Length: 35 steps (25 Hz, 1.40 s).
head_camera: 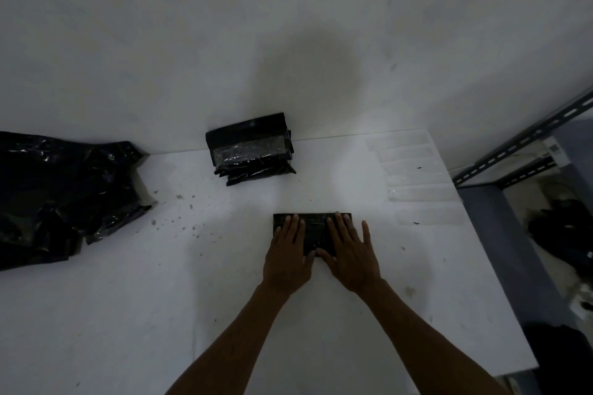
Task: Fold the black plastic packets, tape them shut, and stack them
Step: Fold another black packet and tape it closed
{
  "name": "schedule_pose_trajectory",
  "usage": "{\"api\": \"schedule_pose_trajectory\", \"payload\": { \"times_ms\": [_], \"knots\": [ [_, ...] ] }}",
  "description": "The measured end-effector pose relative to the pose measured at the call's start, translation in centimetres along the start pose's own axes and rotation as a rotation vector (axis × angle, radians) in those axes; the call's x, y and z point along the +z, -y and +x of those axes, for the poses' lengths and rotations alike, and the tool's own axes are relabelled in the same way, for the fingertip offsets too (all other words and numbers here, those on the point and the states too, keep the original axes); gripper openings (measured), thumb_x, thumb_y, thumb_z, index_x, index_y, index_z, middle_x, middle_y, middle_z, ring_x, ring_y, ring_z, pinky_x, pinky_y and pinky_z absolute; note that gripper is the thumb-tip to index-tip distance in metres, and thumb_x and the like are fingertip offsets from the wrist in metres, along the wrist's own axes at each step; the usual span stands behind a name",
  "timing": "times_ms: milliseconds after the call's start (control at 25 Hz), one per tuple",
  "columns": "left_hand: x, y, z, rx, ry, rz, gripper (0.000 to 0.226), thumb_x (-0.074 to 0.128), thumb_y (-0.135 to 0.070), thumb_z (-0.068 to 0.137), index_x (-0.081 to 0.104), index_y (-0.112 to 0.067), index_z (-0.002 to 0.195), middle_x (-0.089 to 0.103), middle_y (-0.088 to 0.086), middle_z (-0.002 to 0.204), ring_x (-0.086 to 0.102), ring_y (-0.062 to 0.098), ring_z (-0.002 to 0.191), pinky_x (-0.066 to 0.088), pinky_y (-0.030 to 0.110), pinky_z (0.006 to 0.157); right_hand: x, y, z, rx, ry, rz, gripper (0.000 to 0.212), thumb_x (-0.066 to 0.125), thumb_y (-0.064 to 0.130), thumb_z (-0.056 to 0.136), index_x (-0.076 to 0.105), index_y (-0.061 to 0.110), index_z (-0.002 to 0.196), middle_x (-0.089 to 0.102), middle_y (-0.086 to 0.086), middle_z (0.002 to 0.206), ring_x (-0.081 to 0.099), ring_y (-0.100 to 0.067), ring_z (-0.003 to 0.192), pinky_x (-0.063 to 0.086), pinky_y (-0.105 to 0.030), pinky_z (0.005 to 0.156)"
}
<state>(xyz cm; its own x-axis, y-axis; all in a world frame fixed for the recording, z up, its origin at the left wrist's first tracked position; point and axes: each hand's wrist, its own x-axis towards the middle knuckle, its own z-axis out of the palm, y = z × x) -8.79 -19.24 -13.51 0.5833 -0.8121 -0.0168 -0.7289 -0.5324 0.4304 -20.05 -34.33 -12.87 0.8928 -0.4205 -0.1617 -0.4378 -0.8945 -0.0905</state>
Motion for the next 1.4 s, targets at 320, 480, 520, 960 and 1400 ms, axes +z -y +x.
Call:
{"api": "schedule_pose_trajectory", "payload": {
  "times_ms": [320,480,520,960,1400],
  "knots": [
    [1.6,-0.3,1.8,0.041,-0.026,0.049,0.061,0.035,-0.039,0.098,0.037,-0.004,0.148,0.034,0.016,0.155,0.029,0.031,0.145,0.028,0.043,0.118,0.1,-2.1,0.6,0.03,0.013,0.019,0.086,0.017,0.071,0.097,0.036,0.005,0.15,0.035,-0.011,0.155,0.03,-0.023,0.146,0.009,-0.055,0.118],
    [2.0,-1.5,2.9,0.033,-0.013,0.015,0.057,0.032,-0.036,0.101,0.031,-0.01,0.152,0.022,0.015,0.16,0.016,0.031,0.149,0.022,0.045,0.119,0.0,-4.4,1.1,-0.001,-0.077,0.048,0.07,0.022,0.058,0.102,0.043,0.009,0.146,0.041,-0.01,0.152,0.038,-0.022,0.142,0.013,-0.05,0.118],
    [2.1,-1.7,3.2,0.035,-0.012,0.01,0.057,0.032,-0.035,0.101,0.03,-0.01,0.152,0.021,0.015,0.161,0.015,0.031,0.15,0.021,0.045,0.119,-0.1,-5.2,1.3,0.0,-0.121,0.074,0.064,0.025,0.053,0.103,0.047,0.01,0.143,0.047,-0.01,0.148,0.043,-0.022,0.138,0.017,-0.048,0.118],
    [3.4,-3.7,6.0,0.039,-0.037,-0.03,0.055,0.037,-0.033,0.102,0.03,-0.011,0.153,0.021,0.014,0.161,0.011,0.029,0.151,0.023,0.046,0.119,-2.1,-19.3,3.1,0.64,-0.364,0.193,0.042,0.038,0.035,0.101,0.052,0.008,0.13,0.06,-0.017,0.126,0.056,-0.036,0.115,0.042,-0.053,0.1],
    [3.6,-3.7,5.8,0.035,-0.041,0.016,0.057,0.042,-0.033,0.103,0.026,-0.012,0.154,0.017,0.012,0.162,0.008,0.027,0.151,0.024,0.046,0.12,-4.3,-26.5,4.0,1.134,-0.164,0.378,0.036,0.055,0.033,0.097,0.068,0.007,0.117,0.063,-0.025,0.12,0.058,-0.045,0.112,0.046,-0.055,0.095]
  ]
}}
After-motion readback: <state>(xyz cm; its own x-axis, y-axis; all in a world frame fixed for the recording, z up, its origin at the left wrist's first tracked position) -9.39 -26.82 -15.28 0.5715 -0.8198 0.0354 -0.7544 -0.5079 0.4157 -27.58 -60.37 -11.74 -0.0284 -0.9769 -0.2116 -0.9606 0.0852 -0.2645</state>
